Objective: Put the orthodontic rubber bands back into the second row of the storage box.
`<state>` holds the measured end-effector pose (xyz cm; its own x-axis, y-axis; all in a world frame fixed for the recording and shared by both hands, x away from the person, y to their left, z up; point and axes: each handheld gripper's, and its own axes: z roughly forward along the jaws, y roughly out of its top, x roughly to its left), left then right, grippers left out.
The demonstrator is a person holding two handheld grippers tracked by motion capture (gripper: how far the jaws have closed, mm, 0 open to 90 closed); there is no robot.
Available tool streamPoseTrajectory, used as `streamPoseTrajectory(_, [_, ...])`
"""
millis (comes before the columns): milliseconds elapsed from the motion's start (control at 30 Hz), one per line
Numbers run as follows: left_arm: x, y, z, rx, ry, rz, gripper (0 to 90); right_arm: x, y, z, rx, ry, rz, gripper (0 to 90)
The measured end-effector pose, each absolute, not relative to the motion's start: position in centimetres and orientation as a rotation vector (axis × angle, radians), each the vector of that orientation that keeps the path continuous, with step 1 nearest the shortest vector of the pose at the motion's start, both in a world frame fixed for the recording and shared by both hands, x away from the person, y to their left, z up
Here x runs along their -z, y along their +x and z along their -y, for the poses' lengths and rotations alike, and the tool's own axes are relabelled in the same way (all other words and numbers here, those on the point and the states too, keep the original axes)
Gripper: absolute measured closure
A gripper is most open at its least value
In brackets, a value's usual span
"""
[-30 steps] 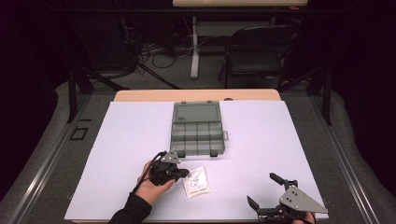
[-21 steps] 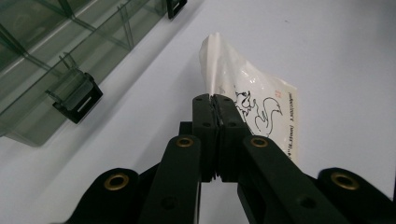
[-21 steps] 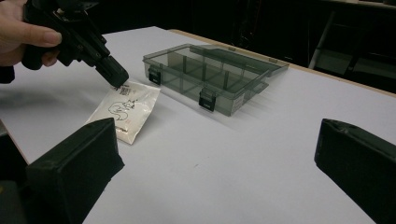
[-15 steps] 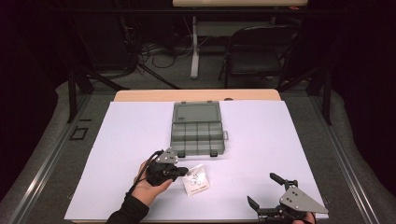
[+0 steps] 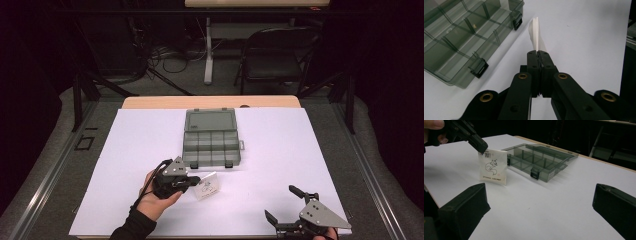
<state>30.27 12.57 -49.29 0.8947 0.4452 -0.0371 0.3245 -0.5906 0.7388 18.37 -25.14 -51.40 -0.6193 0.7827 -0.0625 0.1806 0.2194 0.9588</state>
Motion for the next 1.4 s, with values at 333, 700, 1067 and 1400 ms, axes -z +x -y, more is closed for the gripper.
streamPoseTrajectory(333, [47.7,30.3,-12.7,-0.237,2.243,-0.530,88.6,51.4,18.4,25.2,-1.415,0.886,-1.948,0.0])
streamPoseTrajectory(700, [46.5,30.8,-12.4,-0.251,2.240,-0.518,88.6,51.4,18.3,25.2,-1.414,0.886,-1.948,0.0])
streamPoseTrajectory(1067, [45.0,32.1,-12.8,-0.273,2.221,-0.539,88.6,51.4,18.3,25.2,-1.415,0.886,-1.948,0.0])
streamPoseTrajectory(1400, [43.2,34.0,-13.3,-0.311,2.223,-0.564,88.6,51.4,18.4,25.2,-1.415,0.885,-1.949,0.0])
